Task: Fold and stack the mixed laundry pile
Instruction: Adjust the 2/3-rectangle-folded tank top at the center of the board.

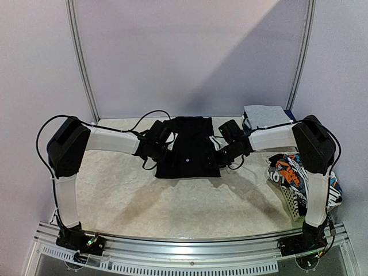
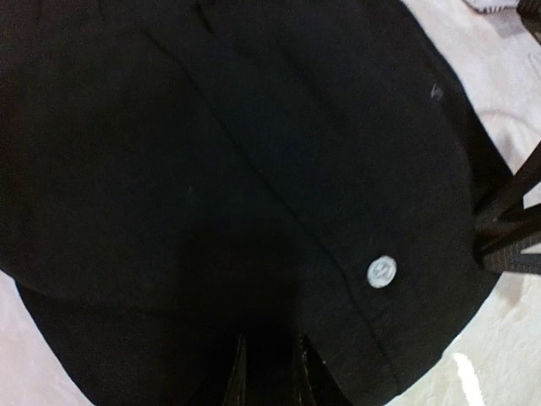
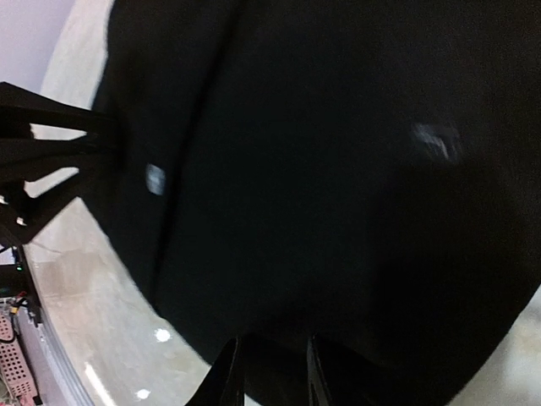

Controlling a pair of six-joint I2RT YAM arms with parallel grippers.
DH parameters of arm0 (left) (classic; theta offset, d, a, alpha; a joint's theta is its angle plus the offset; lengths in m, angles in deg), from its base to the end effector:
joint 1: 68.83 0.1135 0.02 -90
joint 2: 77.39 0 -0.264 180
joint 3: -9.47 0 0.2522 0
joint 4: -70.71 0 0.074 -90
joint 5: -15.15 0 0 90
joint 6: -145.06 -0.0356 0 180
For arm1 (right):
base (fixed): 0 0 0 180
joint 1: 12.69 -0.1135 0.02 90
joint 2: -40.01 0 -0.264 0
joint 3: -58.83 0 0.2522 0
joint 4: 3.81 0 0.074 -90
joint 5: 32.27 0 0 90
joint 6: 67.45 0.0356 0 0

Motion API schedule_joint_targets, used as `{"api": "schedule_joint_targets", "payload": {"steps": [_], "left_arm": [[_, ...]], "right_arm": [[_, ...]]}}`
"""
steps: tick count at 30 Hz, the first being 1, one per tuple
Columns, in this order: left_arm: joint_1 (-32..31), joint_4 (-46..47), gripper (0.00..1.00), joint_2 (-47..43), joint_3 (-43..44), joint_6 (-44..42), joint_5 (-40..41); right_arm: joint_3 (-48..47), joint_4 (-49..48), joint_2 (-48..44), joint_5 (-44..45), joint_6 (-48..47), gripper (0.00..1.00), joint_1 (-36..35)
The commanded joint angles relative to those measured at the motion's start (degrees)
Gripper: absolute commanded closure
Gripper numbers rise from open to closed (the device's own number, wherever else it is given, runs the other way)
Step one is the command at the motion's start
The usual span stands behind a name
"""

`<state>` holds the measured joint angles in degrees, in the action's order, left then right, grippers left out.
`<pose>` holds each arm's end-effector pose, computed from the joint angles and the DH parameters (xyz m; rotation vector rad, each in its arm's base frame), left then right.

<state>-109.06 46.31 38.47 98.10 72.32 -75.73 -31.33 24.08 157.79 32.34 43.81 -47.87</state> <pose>0.3260 -0.2765 0.1497 0.5096 2.4744 -0.4397 0.3399 0.2583 0.1427 -0.5086 2.6261 0.9213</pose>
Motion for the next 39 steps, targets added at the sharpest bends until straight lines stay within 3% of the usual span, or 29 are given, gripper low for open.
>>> {"api": "schedule_joint_targets", "payload": {"steps": [1, 11, 18, 23, 27, 30, 39], "left_arm": [[0.41, 2.14, 0.8, 1.13, -4.39, 0.79, -1.82], [-0.7, 8.72, 0.83, -2.25, -16.98, 4.77, -3.67], [-4.44, 6.19, 0.82, -15.28, -25.72, 6.75, 2.75], [-6.96, -1.06, 0.76, -24.48, -24.33, 4.2, 8.97], [-7.23, -1.06, 0.66, -27.57, -23.01, 0.7, 12.12], [-6.94, 1.49, 0.61, -26.1, -21.53, -2.45, 15.16], [-3.02, -0.61, 0.65, -13.41, -9.39, -5.38, 11.75]], "right_arm": [[4.14, -1.74, 2.18, 2.65, -0.66, 0.73, 0.14], [14.31, -4.97, -0.64, 5.01, 3.0, 0.74, -1.66], [16.44, 1.3, -9.47, 8.51, 4.53, 0.69, -7.53], [11.99, 6.97, -16.77, 11.63, 5.15, 0.62, -8.9], [7.56, 7.26, -18.46, 13.0, 4.65, 0.59, -8.9], [2.61, 7.13, -15.46, 13.03, 3.13, 0.58, -8.13], [-7.73, 5.68, -1.59, 6.29, 2.15, 0.63, -2.1]]}}
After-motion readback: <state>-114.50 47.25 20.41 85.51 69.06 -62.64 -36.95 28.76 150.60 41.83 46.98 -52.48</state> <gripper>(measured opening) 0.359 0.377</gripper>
